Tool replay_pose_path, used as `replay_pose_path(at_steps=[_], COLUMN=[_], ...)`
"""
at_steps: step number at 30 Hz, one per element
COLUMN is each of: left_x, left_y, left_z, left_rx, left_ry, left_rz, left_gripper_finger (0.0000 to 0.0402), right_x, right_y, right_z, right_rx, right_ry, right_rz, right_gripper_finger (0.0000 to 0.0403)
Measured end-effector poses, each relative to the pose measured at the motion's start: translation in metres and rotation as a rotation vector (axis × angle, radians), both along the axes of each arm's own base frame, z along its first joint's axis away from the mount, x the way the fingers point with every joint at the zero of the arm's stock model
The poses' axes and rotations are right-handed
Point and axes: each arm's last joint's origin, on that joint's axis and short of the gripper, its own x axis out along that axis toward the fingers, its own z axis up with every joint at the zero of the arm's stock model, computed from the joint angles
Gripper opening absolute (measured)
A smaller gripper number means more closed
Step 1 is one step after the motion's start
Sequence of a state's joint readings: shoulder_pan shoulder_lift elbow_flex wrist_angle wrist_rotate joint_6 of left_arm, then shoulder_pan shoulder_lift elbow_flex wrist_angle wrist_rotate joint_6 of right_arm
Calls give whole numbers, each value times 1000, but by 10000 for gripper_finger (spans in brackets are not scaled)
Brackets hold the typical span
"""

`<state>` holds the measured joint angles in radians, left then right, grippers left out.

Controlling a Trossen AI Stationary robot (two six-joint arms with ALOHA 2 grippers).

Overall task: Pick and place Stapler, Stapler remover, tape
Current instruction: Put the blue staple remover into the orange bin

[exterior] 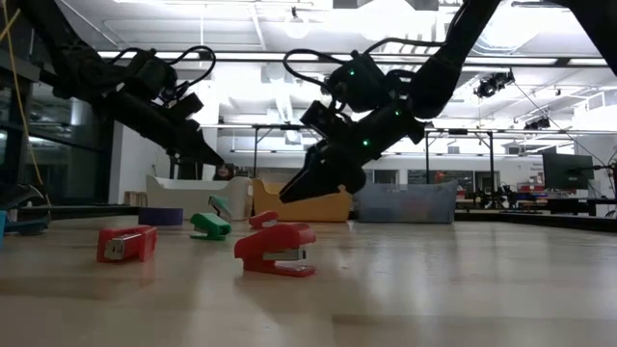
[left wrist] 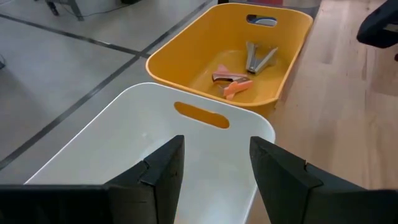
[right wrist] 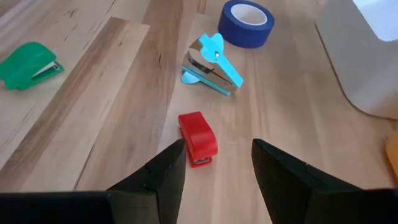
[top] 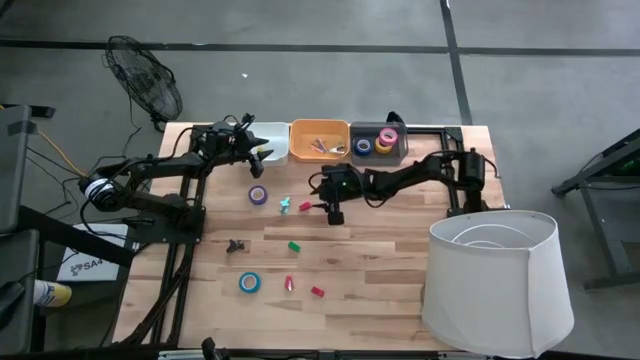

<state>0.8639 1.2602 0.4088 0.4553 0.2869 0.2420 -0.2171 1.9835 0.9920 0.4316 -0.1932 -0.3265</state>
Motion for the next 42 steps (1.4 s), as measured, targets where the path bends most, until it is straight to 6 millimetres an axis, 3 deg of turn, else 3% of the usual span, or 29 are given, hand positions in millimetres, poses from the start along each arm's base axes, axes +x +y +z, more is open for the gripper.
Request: replay_pose_path(at_steps=[10,17,25,33,42], left_x=[5,17,29,43,43], left_y=[-8,-18,-24,-28,-28], left_z=[3,5,13,27,32], left_rx=[-9,25,-16,-125,-179], left_ry=[-73,-77,-62,46,152], left_rz=[-271,-308,-370,-392,-409], left_gripper_finger=[179,179,179,179,179], right_x=[-4,-8,-25,-45,-43], right_y=[-1,0,-1,-15,-13], right_z=[0,-1,21,34,28], right_rx=[60,89,55,16,50], right_ry=[50,112,223,332,202], right_rz=[-67,-115,-188,-273,-63], right_gripper_finger=[175,175,173,172,172])
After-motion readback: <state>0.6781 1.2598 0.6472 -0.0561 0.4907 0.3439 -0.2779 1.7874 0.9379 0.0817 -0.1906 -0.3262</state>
